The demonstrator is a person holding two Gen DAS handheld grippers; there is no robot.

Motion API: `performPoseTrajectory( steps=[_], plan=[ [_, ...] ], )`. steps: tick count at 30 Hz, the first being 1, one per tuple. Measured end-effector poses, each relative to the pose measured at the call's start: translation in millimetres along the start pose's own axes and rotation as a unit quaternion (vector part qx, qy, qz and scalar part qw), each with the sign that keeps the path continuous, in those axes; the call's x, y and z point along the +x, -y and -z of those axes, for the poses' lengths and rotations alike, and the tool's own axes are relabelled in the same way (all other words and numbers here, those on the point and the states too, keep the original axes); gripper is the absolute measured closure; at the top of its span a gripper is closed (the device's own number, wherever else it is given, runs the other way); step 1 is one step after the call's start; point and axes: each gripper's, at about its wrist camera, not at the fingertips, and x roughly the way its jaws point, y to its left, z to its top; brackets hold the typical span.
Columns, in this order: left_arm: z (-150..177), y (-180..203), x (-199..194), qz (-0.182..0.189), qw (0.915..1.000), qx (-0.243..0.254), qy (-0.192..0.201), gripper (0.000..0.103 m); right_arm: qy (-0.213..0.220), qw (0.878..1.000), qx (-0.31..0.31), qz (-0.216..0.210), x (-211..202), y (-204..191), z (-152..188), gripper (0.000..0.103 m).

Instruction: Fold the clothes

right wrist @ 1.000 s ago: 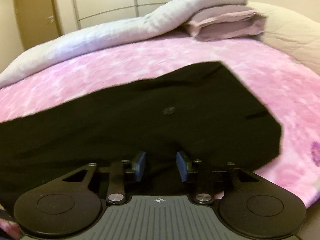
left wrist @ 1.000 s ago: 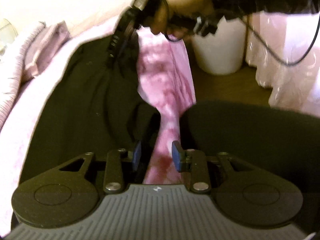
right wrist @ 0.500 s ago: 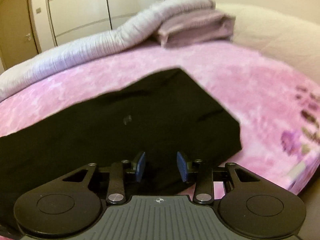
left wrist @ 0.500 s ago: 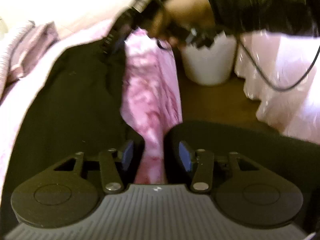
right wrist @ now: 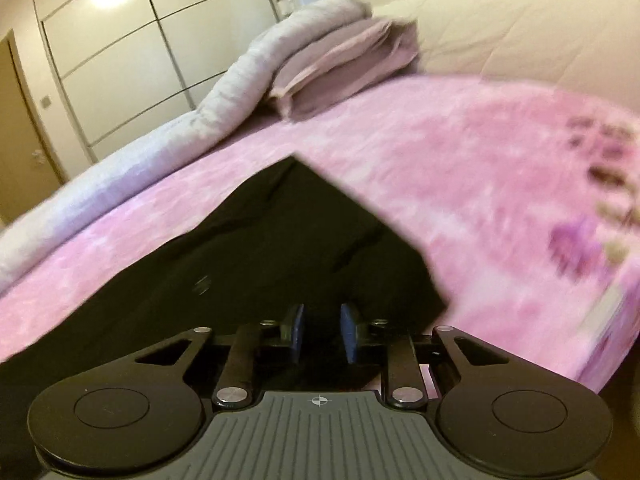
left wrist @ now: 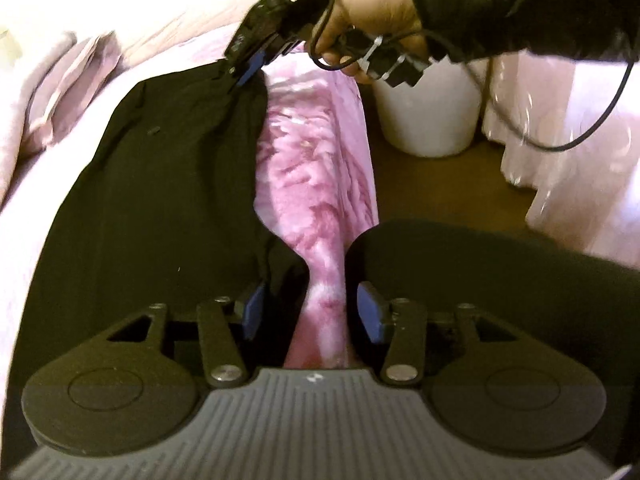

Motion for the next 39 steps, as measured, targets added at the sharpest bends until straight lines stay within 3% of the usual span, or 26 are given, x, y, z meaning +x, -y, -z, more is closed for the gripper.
performPoseTrajectory(
  steps=[3,5,7,9,11,13,16,21,23,26,27,30,33,35,37,38,39],
  plan=[
    [6.4,-3.4,-19.9,-0.025,0.9992,-0.027,0.017,0.064,0.012,1.0,-0.008,0.026,-6.5,-10.2,-8.0,0.073],
    [15.6,-9.5,-37.0,-0.057,0.9964,-0.056,0.028,0.064,0.02,0.999,-0.038,0.009,-18.9,-29.0,-3.6,0.053],
    [34.7,-17.0,-56.3,-0.103,0.9896,-0.098,0.023,0.064,0.012,0.998,-0.062,-0.012,-26.6,-48.8,7.4,0.042],
    [62.1,-26.3,-79.7,-0.152,0.9772,-0.148,0.01,0.064,-0.019,0.995,-0.091,-0.032,-23.7,-71.8,21.1,0.038],
    [94.4,-36.7,-106.7,-0.199,0.9592,-0.201,-0.008,0.064,-0.049,0.989,-0.13,-0.051,-19.1,-97.9,36.9,0.037],
    [129.8,-46.8,-133.8,-0.246,0.9359,-0.251,-0.028,0.064,-0.077,0.981,-0.168,-0.063,-12.3,-125.5,53.1,0.037],
    [185.6,-57.2,-179.5,-0.316,0.8942,-0.312,-0.057,0.063,-0.093,0.97,-0.207,-0.088,-11.1,-168.9,71.5,0.036],
    [268.5,-61.9,-238.2,-0.384,0.8253,-0.403,-0.094,0.062,-0.114,0.946,-0.27,-0.136,-14.9,-239.0,94.9,0.034],
    [292.9,-57.9,-261.7,-0.403,0.805,-0.425,-0.094,0.062,-0.115,0.935,-0.297,-0.157,-19.4,-268.9,104.5,0.034],
    [317.8,-53.0,-293.3,-0.435,0.7878,-0.424,-0.101,0.061,-0.115,0.916,-0.336,-0.188,-26.3,-313.7,119.0,0.034],
    [325.5,-52.2,-301.9,-0.447,0.7847,-0.416,-0.109,0.06,-0.116,0.908,-0.349,-0.199,-28.6,-328.6,123.8,0.034],
    [341.4,-51.4,-310.3,-0.479,0.7894,-0.349,-0.161,0.056,-0.116,0.885,-0.387,-0.229,-35.4,-373.4,138.3,0.034],
    [362.2,-53.9,-306.3,-0.49,0.805,-0.268,-0.199,0.051,-0.112,0.862,-0.423,-0.258,-36.1,-418.9,159.0,0.034],
    [371.7,-55.1,-295.8,-0.483,0.8207,-0.214,-0.219,0.05,-0.116,0.85,-0.437,-0.272,-32.0,-445.2,174.8,0.034],
    [376.7,-56.0,-288.3,-0.482,0.8301,-0.156,-0.232,0.048,-0.12,0.839,-0.449,-0.283,-29.4,-468.3,189.8,0.034],
    [378.8,-57.5,-286.1,-0.483,0.8311,-0.13,-0.243,0.063,-0.12,0.834,-0.454,-0.288,-28.5,-478.9,196.6,0.034],
    [381.7,-60.4,-285.7,-0.482,0.8288,-0.109,-0.262,0.095,-0.121,0.829,-0.46,-0.294,-27.6,-489.4,203.4,0.034]
  ],
)
